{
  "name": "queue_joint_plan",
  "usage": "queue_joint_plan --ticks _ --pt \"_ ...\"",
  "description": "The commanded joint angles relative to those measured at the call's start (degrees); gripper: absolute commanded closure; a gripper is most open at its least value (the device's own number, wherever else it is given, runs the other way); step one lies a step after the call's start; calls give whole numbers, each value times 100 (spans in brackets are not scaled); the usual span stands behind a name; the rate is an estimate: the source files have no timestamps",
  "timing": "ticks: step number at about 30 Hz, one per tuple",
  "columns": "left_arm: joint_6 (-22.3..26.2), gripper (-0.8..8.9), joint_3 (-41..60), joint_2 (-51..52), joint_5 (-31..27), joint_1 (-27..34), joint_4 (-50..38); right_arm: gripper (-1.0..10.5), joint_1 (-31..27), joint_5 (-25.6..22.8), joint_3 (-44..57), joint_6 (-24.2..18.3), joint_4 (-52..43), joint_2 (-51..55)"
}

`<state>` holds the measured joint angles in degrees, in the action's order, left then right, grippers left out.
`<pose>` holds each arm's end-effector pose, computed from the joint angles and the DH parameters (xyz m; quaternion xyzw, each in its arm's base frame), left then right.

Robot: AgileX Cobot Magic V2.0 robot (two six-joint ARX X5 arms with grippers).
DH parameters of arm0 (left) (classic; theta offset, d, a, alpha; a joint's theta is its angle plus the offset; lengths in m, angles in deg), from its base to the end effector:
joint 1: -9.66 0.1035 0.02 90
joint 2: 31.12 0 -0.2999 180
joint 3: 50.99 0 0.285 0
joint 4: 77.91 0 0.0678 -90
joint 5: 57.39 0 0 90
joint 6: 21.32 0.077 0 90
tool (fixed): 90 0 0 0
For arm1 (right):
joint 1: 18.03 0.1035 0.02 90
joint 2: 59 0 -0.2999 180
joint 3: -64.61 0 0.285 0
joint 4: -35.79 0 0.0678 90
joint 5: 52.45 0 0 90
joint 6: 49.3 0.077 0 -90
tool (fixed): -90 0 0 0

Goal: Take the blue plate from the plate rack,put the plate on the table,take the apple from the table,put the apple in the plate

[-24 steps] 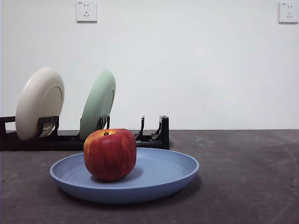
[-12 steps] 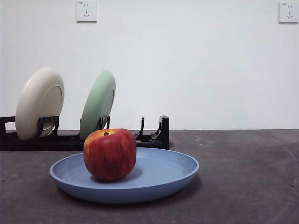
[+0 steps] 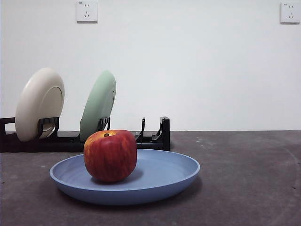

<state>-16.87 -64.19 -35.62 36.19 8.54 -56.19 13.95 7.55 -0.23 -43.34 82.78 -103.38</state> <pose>0.1436 -0.0076 0.1376 0.0361 0.1117 -0.0451 0.9921 0.1841 0.0696 0.3528 -0.0674 0.1973 0.0066 0.9780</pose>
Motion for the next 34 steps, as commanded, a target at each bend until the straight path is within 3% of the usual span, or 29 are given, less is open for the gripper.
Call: queue_joint_plan --ticks 1,5,14,22,29,34 --pt "17 817 52 -2 -17 17 -15 945 -874 1832 1276 -1012 -1921 713" --pt "17 817 52 -2 -17 17 -15 945 -1681 2081 2544 -1010 -2986 1561" --pt "17 818 52 -2 -17 17 -15 945 -2625 2063 4275 -1003 -3276 3014" --pt "17 817 52 -2 -17 17 -15 945 -2909 2061 5182 -1005 -3803 3954" --pt "17 817 52 -2 -17 17 -15 945 -3023 2041 5187 -1008 -2833 4310" --pt "17 817 52 -2 -17 17 -15 945 -3023 2061 5187 -1003 -2662 4395"
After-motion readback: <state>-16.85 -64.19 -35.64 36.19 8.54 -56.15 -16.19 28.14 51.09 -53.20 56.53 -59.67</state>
